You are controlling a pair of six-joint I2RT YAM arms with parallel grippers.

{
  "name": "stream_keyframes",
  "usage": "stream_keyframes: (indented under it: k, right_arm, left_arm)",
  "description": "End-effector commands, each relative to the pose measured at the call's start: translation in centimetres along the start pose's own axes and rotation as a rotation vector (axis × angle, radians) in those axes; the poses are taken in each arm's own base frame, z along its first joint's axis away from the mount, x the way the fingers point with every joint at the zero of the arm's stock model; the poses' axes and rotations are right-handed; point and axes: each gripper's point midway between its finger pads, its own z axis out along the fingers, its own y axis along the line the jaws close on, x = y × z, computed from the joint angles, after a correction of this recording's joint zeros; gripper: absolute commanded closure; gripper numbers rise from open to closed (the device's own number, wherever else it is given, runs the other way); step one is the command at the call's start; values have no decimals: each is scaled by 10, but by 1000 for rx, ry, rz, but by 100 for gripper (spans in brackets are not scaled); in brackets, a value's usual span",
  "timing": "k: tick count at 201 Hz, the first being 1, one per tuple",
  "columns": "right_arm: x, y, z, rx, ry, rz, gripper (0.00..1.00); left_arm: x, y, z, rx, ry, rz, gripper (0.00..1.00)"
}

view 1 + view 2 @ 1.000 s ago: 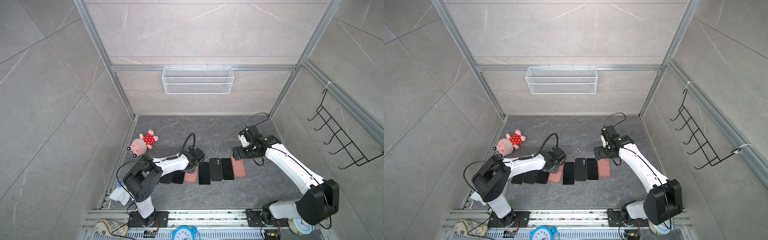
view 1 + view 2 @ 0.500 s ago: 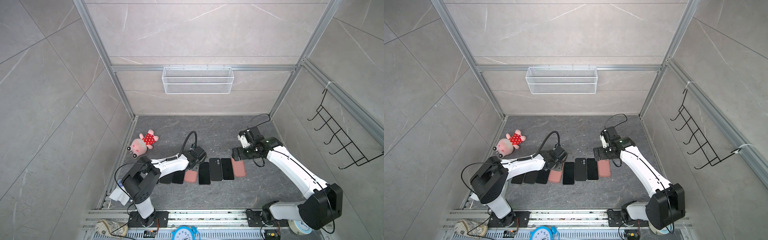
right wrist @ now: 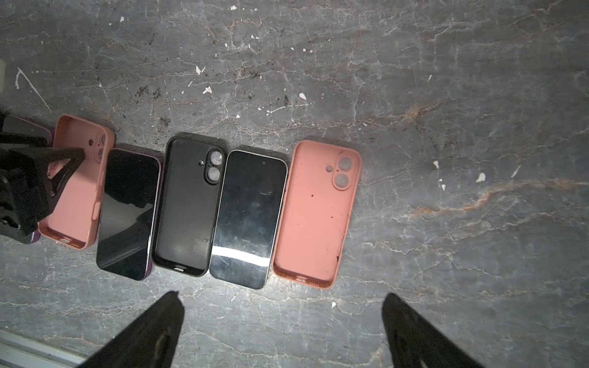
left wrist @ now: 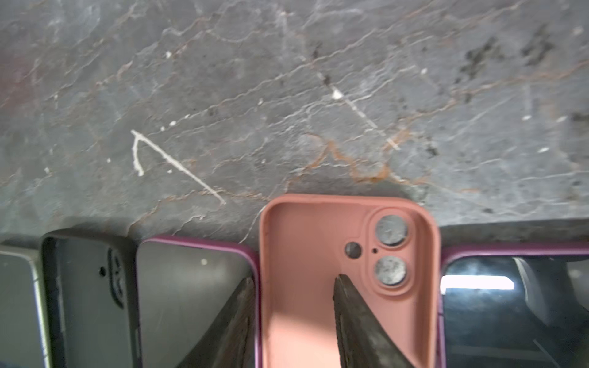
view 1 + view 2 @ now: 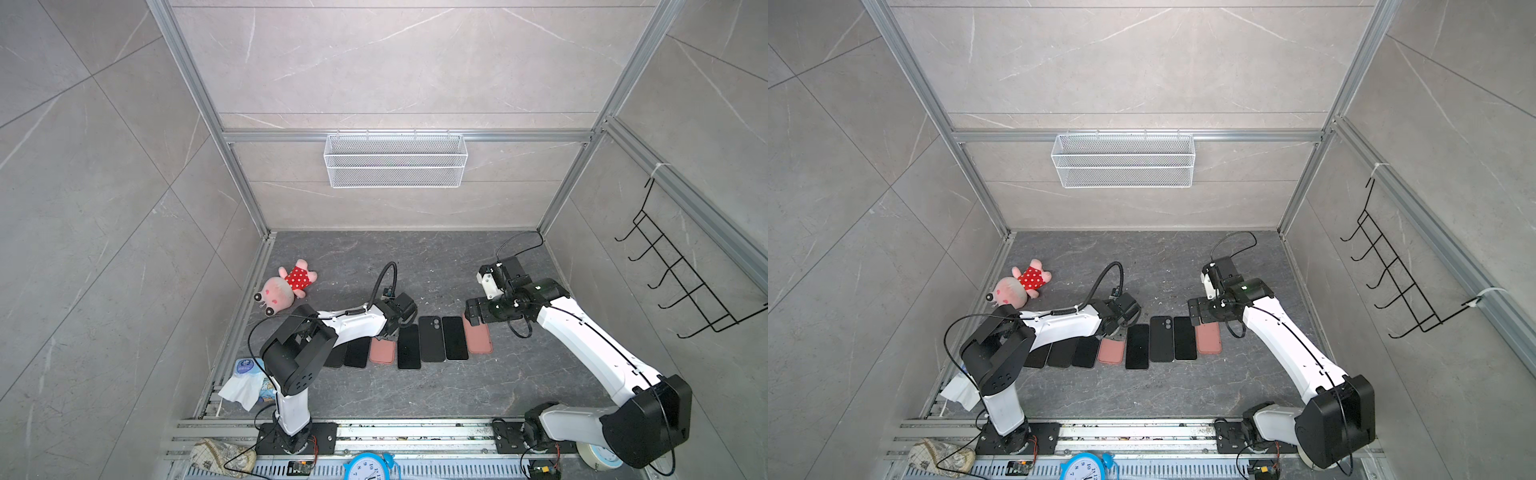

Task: Take the phone out of the phone case
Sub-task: Rotate the phone case at the center of the table, then reset both arms

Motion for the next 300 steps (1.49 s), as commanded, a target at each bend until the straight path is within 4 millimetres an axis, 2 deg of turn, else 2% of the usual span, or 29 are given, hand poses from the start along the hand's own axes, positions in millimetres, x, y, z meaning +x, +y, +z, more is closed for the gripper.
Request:
stream_keyframes:
  k: [1, 36, 55, 74, 101, 117, 132, 141, 149, 168, 180, 191, 197, 203, 224, 232, 246, 273, 300]
  right_arm:
    - [5, 3, -1, -14, 5, -23, 1]
    - [11, 4, 4, -15, 22, -23, 1]
    - [12, 3, 2, -12, 15, -22, 1]
    - [9, 6, -5, -30, -32, -21, 1]
    - [-8, 7, -29, -49, -209, -18, 1]
    - [-18, -4, -45, -6, -395, 6, 1]
    - [-21, -28, -55, 99, -595, 64, 1]
    - [-20, -37, -59, 130, -710, 67, 1]
    - [-19, -41, -59, 147, -800, 54, 1]
    - [-15, -53, -47, 218, -957, 32, 0]
    - [-15, -61, -38, 268, -993, 40, 0]
    - [-20, -62, -28, 284, -994, 21, 0]
    - [-22, -63, -18, 300, -979, 16, 0]
    - [-26, -63, -12, 308, -975, 7, 0]
    - [-32, -55, 13, 288, -976, -51, 0]
    - [-31, -60, 16, 311, -994, -32, 0]
    - [-27, -65, 24, 337, -985, -34, 0]
    - [-28, -65, 25, 358, -1001, -72, 0]
    - [-30, -68, 29, 371, -1002, -78, 0]
  left_arm:
    - [-4, 12, -7, -51, -18, -16, 56]
    - [-7, 9, -5, -50, -20, -16, 56]
    - [-10, 5, -15, -26, -38, -18, 56]
    - [-22, -3, -51, 30, -134, -25, 50]
    - [-46, 2, -124, 147, -327, -61, 35]
    - [-52, 21, -153, 186, -452, -88, 26]
    - [-51, 54, -171, 150, -587, -96, 17]
    - [-49, 75, -176, 122, -657, -106, 8]
    - [-45, 95, -175, 90, -706, -121, 2]
    - [-31, 143, -153, -22, -776, -175, 0]
    - [-19, 172, -135, -97, -782, -223, 0]
    - [-7, 190, -117, -153, -781, -240, 1]
    - [-6, 205, -117, -196, -801, -292, 1]
    - [-4, 207, -114, -180, -787, -281, 1]
    - [-12, 216, -113, -222, -920, -226, 0]
    - [-11, 221, -108, -248, -928, -239, 0]
    - [-14, 218, -91, -220, -884, -215, 0]
    - [-18, 217, -61, -206, -868, -200, 1]
    - [-36, 216, -50, -176, -903, -167, 1]
